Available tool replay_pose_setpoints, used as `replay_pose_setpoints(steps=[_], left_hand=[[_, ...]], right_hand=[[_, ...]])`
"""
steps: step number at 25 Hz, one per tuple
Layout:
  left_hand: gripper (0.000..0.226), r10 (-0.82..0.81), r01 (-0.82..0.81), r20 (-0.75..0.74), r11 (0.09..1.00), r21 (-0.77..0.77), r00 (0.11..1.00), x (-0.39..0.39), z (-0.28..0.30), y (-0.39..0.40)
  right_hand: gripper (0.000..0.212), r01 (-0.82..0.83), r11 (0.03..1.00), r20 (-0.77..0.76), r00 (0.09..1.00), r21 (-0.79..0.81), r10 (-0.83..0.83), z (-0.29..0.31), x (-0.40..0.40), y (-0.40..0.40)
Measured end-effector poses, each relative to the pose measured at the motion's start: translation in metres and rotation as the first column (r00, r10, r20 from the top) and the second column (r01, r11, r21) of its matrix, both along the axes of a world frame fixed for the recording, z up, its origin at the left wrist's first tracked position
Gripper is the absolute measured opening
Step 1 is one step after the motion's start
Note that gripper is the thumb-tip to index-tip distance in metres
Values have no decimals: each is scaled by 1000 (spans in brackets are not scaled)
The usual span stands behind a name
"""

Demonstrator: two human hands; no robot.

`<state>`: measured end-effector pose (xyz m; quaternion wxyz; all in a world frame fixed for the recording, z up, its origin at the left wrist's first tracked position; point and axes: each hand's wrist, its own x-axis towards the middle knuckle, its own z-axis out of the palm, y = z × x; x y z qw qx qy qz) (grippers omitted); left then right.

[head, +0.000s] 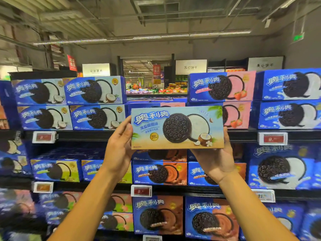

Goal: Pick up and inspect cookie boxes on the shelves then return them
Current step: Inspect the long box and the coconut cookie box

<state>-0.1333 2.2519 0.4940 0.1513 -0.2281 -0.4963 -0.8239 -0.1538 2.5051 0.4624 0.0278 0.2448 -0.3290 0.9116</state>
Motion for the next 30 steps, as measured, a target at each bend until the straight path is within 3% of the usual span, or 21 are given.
replay_pose_setpoints(steps=[10, 18, 23, 28, 30], left_hand=[[52, -21, 21, 1, 996, 90, 1000, -4, -13, -18], [49, -46, 38, 75, 994, 100, 996, -3, -54, -39], [41, -6, -10, 126, 993, 121, 992, -6, -80, -61], [57, 0, -23, 195, 993, 115, 981, 0, -107, -87], [54, -7, -20, 218, 993, 120, 976, 4, -118, -98]], right_hand=[[74, -34, 999, -5, 999, 8, 34, -5, 9, -18], [47, 17, 1000, 87, 996, 15, -19, -38, 19, -43], [45, 28, 1000, 152, 988, 10, -29, -65, 23, -68], [41, 30, 999, 219, 976, -26, -24, -85, 27, -95], [39, 23, 999, 240, 971, -43, -12, -95, 30, -104]])
